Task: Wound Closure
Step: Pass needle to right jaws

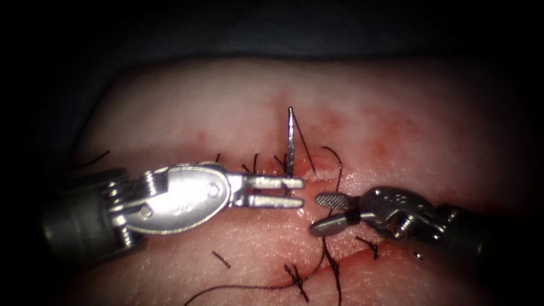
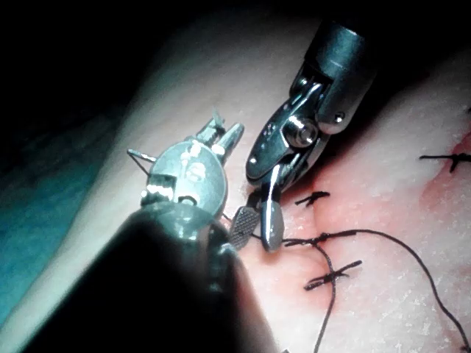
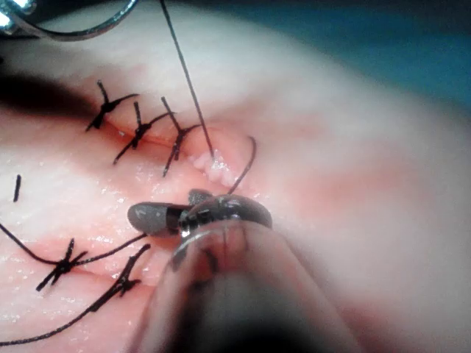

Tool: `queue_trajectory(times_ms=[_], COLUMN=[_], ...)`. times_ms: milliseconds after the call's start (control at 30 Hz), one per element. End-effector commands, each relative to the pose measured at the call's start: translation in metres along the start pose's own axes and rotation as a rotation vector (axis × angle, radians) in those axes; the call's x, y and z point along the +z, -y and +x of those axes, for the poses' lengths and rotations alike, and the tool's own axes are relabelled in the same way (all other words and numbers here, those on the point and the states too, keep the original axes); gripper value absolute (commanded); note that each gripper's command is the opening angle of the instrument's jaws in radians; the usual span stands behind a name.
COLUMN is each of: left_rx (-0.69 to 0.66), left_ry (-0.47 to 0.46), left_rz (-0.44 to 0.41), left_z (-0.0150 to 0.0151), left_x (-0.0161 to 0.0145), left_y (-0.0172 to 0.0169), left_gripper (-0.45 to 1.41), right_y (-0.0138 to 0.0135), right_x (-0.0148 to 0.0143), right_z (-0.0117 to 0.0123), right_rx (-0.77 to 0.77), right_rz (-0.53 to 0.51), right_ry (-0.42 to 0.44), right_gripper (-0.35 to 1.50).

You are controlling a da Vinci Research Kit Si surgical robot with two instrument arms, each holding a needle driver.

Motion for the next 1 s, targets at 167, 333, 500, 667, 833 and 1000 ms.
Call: queue_trajectory(times_ms=[167,333,500,667,833,1000], left_rx=[0.059,0.103,0.137,0.168,0.185,0.205], left_ry=[-0.030,-0.031,-0.050,-0.075,-0.077,-0.063], left_rz=[0.023,0.075,0.112,0.133,0.136,0.122], left_z=[0.0012,0.0016,0.0021,0.0024,0.0009,-0.0016], left_x=[-0.0013,-0.0032,-0.0039,-0.0043,-0.0040,-0.0030], left_y=[0.0028,0.0053,0.0064,0.0064,0.0048,0.0022], left_gripper=[-0.45,-0.45,-0.45,-0.45,-0.45,-0.45], right_y=[0.0010,0.0014,0.0021,0.0027,0.0029,0.0031], right_x=[0.0001,-0.0027,-0.0057,-0.0089,-0.0082,-0.0040], right_z=[-0.0001,0.0005,0.0028,0.0049,0.0039,0.0009], right_rx=[-0.163,-0.134,0.007,0.118,0.271,0.380], right_rz=[-0.149,-0.140,-0.049,-0.011,0.023,0.019], right_ry=[0.106,0.016,-0.234,-0.322,-0.326,-0.270], right_gripper=[0.66,1.13,1.42,1.42,1.28,1.42])
